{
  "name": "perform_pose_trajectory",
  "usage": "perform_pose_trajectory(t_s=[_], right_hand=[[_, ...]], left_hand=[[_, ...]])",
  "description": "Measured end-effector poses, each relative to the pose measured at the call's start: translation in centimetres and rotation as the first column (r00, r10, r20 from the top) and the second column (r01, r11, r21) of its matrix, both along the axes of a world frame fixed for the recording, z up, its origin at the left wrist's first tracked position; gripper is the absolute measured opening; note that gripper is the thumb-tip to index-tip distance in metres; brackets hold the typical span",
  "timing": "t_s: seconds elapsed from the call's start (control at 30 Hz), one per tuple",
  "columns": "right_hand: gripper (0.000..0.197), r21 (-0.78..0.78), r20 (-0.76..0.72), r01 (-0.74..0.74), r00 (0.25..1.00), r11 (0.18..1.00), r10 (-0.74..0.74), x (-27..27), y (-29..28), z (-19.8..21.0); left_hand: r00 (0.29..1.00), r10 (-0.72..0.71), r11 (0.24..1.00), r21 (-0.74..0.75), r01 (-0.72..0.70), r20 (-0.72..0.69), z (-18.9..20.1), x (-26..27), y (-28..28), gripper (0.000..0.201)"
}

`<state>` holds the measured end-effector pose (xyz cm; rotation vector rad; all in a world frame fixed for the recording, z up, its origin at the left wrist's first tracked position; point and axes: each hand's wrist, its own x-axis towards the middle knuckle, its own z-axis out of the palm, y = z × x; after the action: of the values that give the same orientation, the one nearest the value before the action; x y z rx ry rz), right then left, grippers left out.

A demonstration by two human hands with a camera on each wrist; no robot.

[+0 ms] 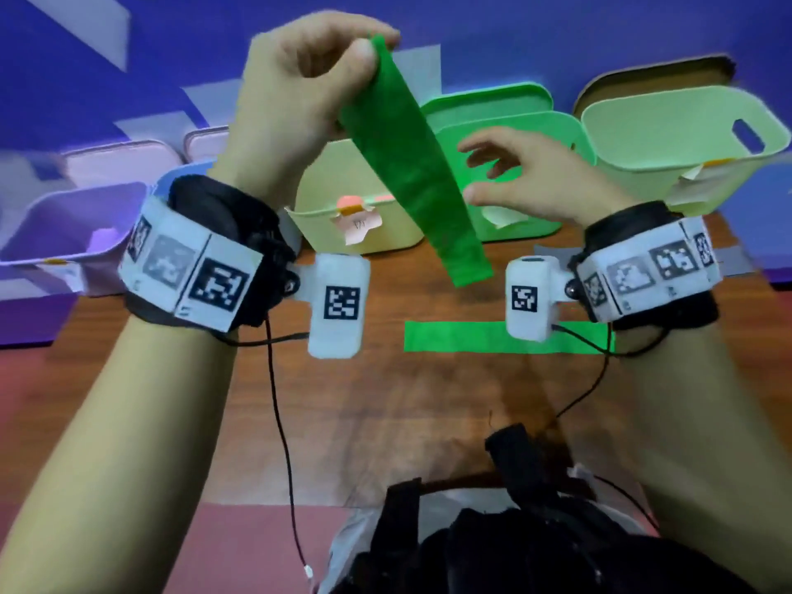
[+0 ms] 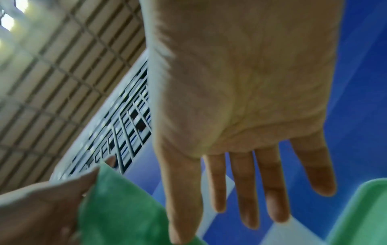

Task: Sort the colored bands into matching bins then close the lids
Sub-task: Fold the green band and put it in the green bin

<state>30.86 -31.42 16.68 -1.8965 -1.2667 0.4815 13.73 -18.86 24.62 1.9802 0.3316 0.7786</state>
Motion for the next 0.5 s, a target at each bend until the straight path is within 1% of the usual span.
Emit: perform_pose_trajectory(t_s=[0.03,0.1,0.13,0.2,0.23,0.27,0.33,0.4,0.5], right_hand=[[0.045,0.073,-0.017,-0.020,1.000,0.997,0.021,-0.7,0.4,1.0],[0.040,0.213,-0.108,-0.058,0.991,0.975,0.083,-2.3,1.1,2.1],[0.035,0.274,-0.154,-0.065,0.982,0.960,0.110,-3.1,1.3,2.4],[0.021,0.343,-0.241,-0.037,0.962,0.938,0.126,-4.7,1.6,2.3],[0.012,0.357,-0.277,-0.019,0.953,0.934,0.125,-5.2,1.6,2.1],[0.014,0.359,-0.308,0.001,0.944,0.933,0.117,-5.6,1.6,1.8],[0.024,0.360,-0.383,0.058,0.919,0.931,0.090,-6.3,1.5,1.1],[0.024,0.351,-0.449,0.108,0.891,0.930,0.066,-6.7,1.5,0.7],[0.023,0.317,-0.524,0.137,0.850,0.939,0.053,-7.1,1.3,0.5]], left_hand=[[0.998,-0.037,0.996,0.075,0.041,-0.052,0.9,0.1,-0.2,0.021],[0.987,-0.077,0.978,0.182,0.102,-0.141,2.2,0.5,-0.5,0.020],[0.984,-0.079,0.970,0.216,0.114,-0.162,2.6,0.7,-0.6,0.019],[0.984,-0.075,0.966,0.235,0.111,-0.159,3.2,0.8,-0.6,0.015],[0.988,-0.068,0.968,0.231,0.099,-0.141,3.3,0.7,-0.5,0.013],[0.991,-0.057,0.972,0.222,0.082,-0.120,3.4,0.6,-0.3,0.012],[0.996,-0.018,0.982,0.186,0.034,-0.086,3.3,0.4,0.0,0.011],[0.997,0.045,0.989,0.142,-0.035,-0.067,3.1,0.3,0.4,0.012],[0.989,0.144,0.985,0.104,-0.139,-0.039,2.7,0.1,0.9,0.011]])
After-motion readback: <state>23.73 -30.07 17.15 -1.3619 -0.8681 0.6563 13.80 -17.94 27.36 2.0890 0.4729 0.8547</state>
